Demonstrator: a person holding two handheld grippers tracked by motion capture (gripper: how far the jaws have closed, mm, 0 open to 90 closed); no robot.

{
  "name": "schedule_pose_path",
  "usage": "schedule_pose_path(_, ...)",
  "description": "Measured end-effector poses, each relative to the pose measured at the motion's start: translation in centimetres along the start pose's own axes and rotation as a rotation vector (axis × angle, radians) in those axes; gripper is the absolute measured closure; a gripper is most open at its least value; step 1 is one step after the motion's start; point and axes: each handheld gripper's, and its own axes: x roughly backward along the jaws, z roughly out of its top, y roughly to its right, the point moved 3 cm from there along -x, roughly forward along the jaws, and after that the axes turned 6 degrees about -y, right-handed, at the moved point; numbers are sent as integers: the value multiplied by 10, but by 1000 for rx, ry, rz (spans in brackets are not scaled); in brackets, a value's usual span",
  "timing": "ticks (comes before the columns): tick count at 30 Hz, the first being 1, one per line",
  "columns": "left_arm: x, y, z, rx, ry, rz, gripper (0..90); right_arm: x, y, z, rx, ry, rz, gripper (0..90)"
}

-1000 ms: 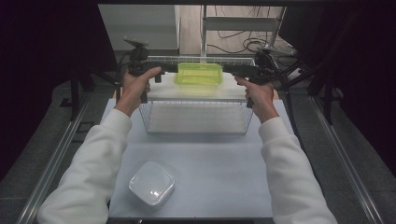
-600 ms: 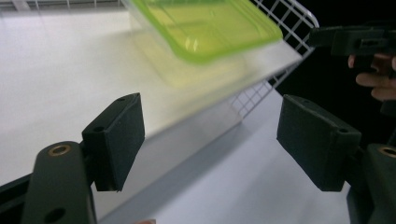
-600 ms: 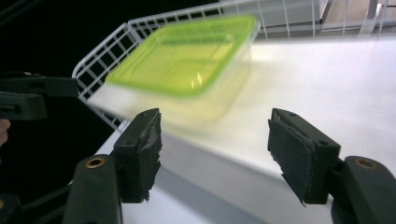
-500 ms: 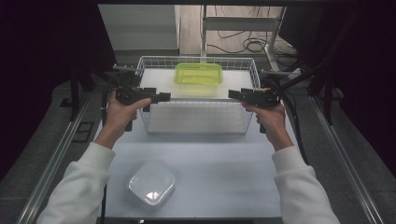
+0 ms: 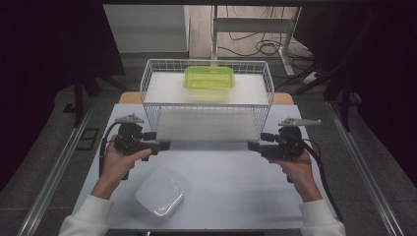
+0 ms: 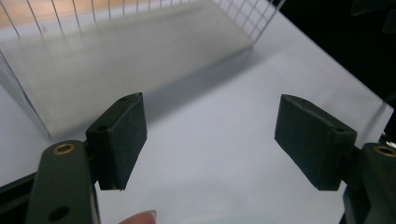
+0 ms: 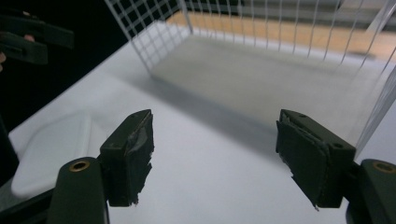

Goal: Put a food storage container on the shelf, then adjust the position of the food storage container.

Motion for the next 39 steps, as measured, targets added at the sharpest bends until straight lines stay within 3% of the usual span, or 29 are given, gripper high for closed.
schedule_pose_path(4,4,2,-22,11,-1,-1,251,-1,-3,-14,-17,-15,11,275)
schedule_pose_path(6,5,1,-32,2,-12,33,252,-5,-8,-25,-12,-43,11,275)
schedule_pose_path(9,3,-2,-47,10,-23,18,255,-13,-12,-39,-16,-69,18,265)
schedule_pose_path(12,-2,-5,-59,-4,-53,19,251,-21,-16,-48,-22,-66,61,259)
schedule_pose_path(13,-2,-6,-62,-2,-55,18,247,-27,-17,-53,-7,-100,56,250)
schedule_pose_path(18,3,-10,-67,14,-52,24,242,-31,-18,-59,32,-141,1,249)
schedule_pose_path(21,4,-11,-69,21,-54,39,241,-34,-19,-61,41,-156,-5,245)
schedule_pose_path(29,21,-6,-72,10,-32,59,217,-21,-18,-60,37,-106,-8,243)
schedule_pose_path(32,22,-4,-74,-3,-51,71,218,-21,-17,-61,31,-107,-3,243)
schedule_pose_path(36,24,-3,-75,-37,-81,129,223,-19,-16,-61,27,-101,0,244)
schedule_pose_path(39,32,-4,-73,-34,-74,130,233,-18,-15,-63,20,-107,-3,244)
